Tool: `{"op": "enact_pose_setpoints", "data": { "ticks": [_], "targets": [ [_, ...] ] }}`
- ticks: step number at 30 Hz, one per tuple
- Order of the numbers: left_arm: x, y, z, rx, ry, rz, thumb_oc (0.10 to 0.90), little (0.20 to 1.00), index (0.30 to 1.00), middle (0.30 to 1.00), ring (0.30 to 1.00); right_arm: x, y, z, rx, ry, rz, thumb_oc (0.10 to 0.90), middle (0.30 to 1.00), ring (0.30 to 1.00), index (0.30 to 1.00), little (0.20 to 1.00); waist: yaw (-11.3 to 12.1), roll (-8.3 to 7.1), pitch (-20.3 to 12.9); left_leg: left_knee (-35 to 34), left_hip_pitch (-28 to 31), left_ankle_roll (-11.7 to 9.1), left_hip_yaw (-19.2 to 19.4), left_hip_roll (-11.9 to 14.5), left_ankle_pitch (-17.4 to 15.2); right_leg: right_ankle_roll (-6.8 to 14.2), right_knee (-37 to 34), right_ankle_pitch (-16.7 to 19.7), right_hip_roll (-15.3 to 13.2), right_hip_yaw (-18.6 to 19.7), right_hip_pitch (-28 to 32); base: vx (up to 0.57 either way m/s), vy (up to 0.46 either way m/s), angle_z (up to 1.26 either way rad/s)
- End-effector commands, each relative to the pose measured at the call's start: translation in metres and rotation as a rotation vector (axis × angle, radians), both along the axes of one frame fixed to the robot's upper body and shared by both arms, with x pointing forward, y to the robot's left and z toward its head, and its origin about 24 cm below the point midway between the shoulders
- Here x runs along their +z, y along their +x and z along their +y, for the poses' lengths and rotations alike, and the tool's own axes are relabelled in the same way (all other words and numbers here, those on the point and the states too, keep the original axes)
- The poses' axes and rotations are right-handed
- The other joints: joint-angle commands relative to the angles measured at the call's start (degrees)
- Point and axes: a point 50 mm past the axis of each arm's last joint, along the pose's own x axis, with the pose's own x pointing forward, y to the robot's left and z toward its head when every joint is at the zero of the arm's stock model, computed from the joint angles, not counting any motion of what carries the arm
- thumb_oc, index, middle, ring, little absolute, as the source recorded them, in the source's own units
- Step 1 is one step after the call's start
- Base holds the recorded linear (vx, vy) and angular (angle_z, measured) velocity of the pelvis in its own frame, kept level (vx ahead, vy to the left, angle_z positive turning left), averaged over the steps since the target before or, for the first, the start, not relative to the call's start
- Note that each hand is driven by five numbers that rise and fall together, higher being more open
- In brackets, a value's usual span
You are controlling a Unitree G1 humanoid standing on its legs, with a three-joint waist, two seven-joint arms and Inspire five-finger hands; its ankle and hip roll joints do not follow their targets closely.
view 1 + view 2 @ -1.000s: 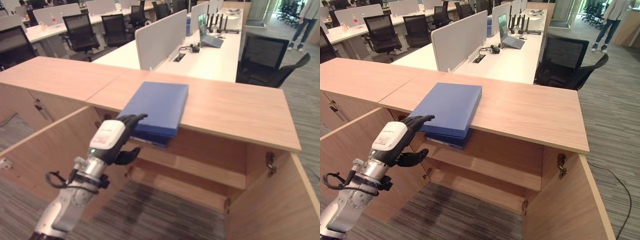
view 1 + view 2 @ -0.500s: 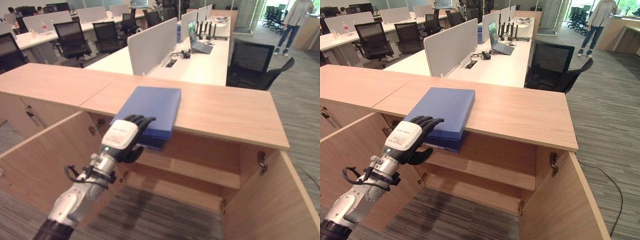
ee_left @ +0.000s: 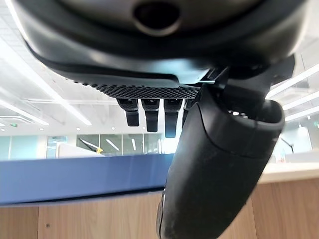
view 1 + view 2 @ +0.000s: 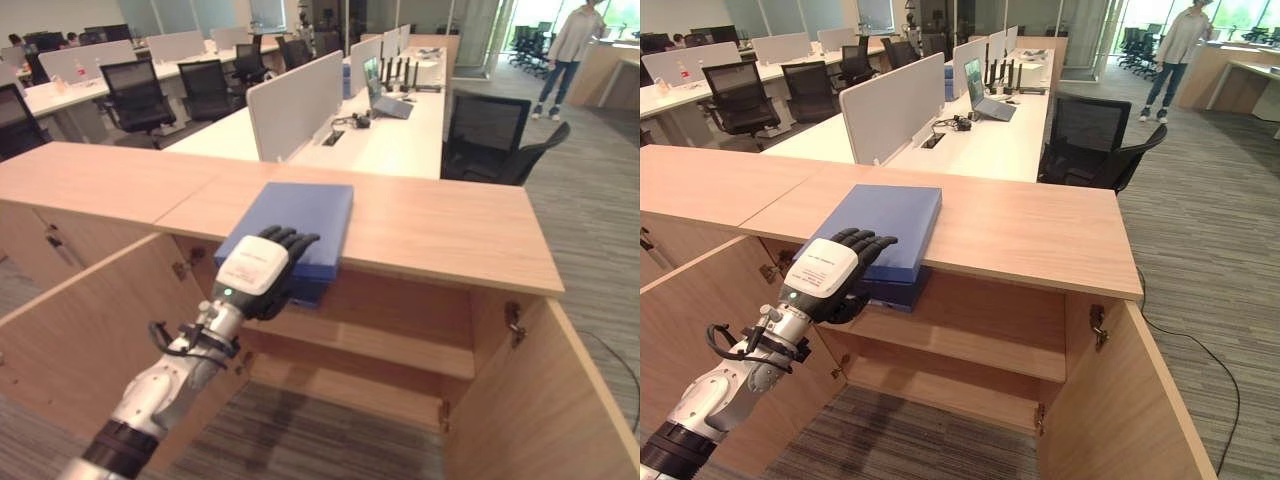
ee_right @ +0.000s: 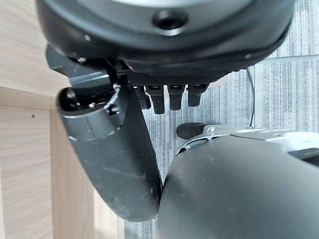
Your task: Put the empty folder in the office cabinet
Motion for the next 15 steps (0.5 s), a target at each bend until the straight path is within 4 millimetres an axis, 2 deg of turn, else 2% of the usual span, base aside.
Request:
{"op": "enact_pose_setpoints", "data": {
  "ticks": [1, 10, 15],
  "targets": [
    [0.076, 0.029, -0.006, -0.017, 0.005, -0.35, 0.8, 0.9, 0.9, 0.9, 0.9, 0.001, 0.007, -0.002, 0.053, -0.027, 0.015, 0.8, 0.9, 0.9, 0.9, 0.9, -0.6, -2.11, 0.9, -0.2, 0.5, -2.7, -2.0, 0.9, -3.7, 4.3, 0.4, -5.2, -1.9, 0.3, 4.7, 0.0, 0.004, -0.05],
    [0.067, 0.044, 0.0, 0.052, 0.044, -0.304, 0.8, 0.9, 0.9, 0.9, 0.9, 0.001, 0.004, -0.006, 0.046, -0.037, 0.028, 0.8, 0.9, 0.9, 0.9, 0.9, -1.2, -2.01, 0.7, -0.2, 0.9, -2.7, -1.5, 0.9, -3.8, 4.4, 0.4, -5.2, -1.8, 0.7, 4.7, 0.0, 0.001, -0.01],
    [0.063, 0.06, 0.012, 0.161, 0.107, -0.311, 0.8, 0.9, 0.9, 0.9, 0.9, 0.002, 0.004, -0.009, 0.058, -0.047, 0.036, 0.8, 0.9, 0.9, 0.9, 0.9, -1.7, -2.14, 0.4, -0.2, 1.0, -2.8, -1.0, 1.0, -3.8, 4.4, 0.4, -5.2, -1.8, 0.9, 4.8, 0.0, 0.0, -0.01]
  ]
}}
